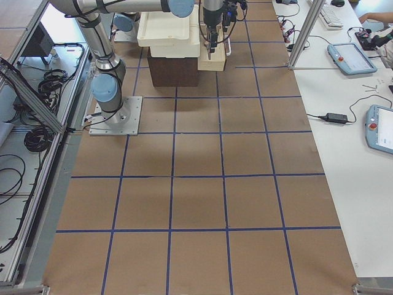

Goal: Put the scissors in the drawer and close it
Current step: 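Push the drawer front with the left gripper toward the box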

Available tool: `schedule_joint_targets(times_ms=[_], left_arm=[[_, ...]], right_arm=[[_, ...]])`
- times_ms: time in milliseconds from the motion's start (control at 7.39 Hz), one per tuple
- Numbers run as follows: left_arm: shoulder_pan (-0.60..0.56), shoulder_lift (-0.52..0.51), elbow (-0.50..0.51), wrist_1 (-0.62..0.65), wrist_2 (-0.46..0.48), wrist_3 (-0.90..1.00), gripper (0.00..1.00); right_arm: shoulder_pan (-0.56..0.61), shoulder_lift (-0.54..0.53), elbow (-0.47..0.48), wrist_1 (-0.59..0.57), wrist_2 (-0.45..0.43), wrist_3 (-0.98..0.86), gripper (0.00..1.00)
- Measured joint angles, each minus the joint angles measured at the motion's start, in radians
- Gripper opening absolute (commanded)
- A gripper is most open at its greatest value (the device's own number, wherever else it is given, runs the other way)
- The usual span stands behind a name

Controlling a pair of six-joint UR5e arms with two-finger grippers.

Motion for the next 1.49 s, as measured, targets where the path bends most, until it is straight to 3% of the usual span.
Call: schedule_joint_targets(times_ms=[1488], left_arm=[[-0.002,0.092,-0.065,-0.16,0.001,0.011,1.0]], right_arm=[[0.0,0.001,0.001,0.001,-0.005,-0.002,1.0]])
